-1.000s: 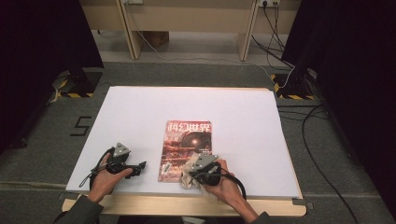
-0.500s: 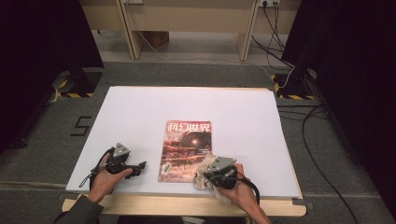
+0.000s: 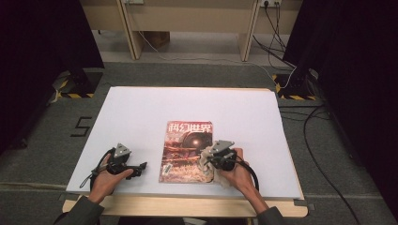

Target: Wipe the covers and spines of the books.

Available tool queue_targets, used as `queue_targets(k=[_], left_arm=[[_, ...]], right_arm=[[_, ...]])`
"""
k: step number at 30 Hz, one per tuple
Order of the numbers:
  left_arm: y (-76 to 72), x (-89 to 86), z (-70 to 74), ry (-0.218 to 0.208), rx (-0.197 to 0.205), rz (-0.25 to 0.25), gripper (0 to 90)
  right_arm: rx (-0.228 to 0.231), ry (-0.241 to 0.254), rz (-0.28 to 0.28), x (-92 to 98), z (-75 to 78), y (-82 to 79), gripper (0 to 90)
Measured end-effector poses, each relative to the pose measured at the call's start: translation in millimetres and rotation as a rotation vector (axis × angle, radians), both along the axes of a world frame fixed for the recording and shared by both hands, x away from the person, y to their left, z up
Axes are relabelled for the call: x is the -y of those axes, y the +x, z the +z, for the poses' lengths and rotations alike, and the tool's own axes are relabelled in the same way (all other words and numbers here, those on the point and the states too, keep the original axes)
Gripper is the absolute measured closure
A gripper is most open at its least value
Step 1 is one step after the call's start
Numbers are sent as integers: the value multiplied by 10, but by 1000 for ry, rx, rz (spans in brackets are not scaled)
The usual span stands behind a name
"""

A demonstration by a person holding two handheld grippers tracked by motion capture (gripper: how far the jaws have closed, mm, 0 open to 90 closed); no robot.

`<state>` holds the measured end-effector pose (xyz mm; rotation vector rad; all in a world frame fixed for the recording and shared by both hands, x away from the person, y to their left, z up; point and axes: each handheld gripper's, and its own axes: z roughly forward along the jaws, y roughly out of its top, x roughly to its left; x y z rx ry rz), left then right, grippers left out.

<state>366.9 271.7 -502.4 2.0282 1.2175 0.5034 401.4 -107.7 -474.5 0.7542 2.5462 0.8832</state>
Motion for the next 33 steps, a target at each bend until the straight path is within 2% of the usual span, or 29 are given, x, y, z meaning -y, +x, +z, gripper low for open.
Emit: queue_targets(k=[3, 10, 15, 21, 25, 29, 33], left_arm=[[4, 0, 1, 0, -2, -1, 141], [1, -1, 0, 0, 0, -1, 141], [2, 0, 0, -1, 0, -1, 140], [1, -4, 1, 3, -1, -4, 141], [2, -4, 1, 4, -2, -4, 141], [-1, -6, -1, 3, 0, -4, 141], [3, -3, 0, 2, -1, -3, 140]], right_arm=[[-13, 22, -36, -16, -3, 232, 818], [-15, 5, -102, -87, 13, 691, 818], [1, -11, -160, -119, 13, 955, 818], [5, -6, -237, -122, 8, 1237, 818], [12, -32, -252, -170, 21, 1324, 820], [34, -103, -234, -287, 46, 1343, 820], [41, -110, -179, -485, 41, 1312, 821]])
